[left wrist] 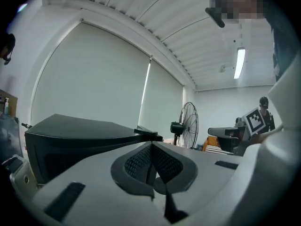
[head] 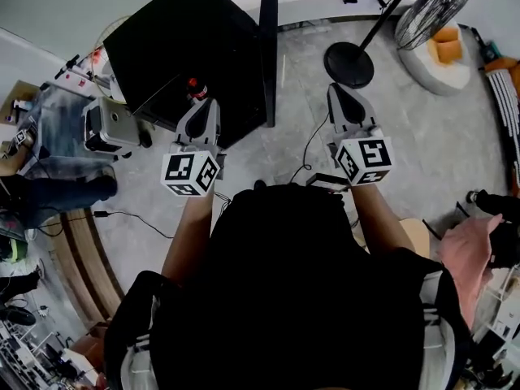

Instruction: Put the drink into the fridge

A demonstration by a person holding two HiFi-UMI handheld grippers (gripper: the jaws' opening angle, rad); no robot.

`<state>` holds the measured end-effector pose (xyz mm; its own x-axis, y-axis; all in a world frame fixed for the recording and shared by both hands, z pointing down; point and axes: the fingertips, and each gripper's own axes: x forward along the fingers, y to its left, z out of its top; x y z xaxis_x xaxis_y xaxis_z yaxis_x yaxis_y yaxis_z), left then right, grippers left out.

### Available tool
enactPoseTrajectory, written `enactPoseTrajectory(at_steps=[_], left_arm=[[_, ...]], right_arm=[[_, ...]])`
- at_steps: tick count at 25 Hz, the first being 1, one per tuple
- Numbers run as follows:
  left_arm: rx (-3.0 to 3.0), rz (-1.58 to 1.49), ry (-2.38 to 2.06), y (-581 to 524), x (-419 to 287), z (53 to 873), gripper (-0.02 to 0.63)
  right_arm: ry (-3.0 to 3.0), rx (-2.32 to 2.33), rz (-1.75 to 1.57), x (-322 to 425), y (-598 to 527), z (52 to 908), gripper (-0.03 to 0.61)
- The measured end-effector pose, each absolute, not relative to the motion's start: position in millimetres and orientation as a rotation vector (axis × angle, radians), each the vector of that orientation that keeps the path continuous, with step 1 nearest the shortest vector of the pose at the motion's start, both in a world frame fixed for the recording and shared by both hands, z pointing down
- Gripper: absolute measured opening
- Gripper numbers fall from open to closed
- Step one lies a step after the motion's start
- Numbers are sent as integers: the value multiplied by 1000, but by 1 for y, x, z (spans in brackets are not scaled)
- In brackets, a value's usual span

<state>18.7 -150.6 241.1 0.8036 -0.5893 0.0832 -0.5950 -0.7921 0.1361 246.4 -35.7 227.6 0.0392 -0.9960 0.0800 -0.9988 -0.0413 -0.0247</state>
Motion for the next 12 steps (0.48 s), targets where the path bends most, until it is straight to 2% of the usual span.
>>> enactPoseTrajectory(at_steps=[12], left_arm=[[2809, 45, -922, -155, 19, 240, 15]], right_arm=[[-2138, 2242, 134, 241, -42, 238, 21]])
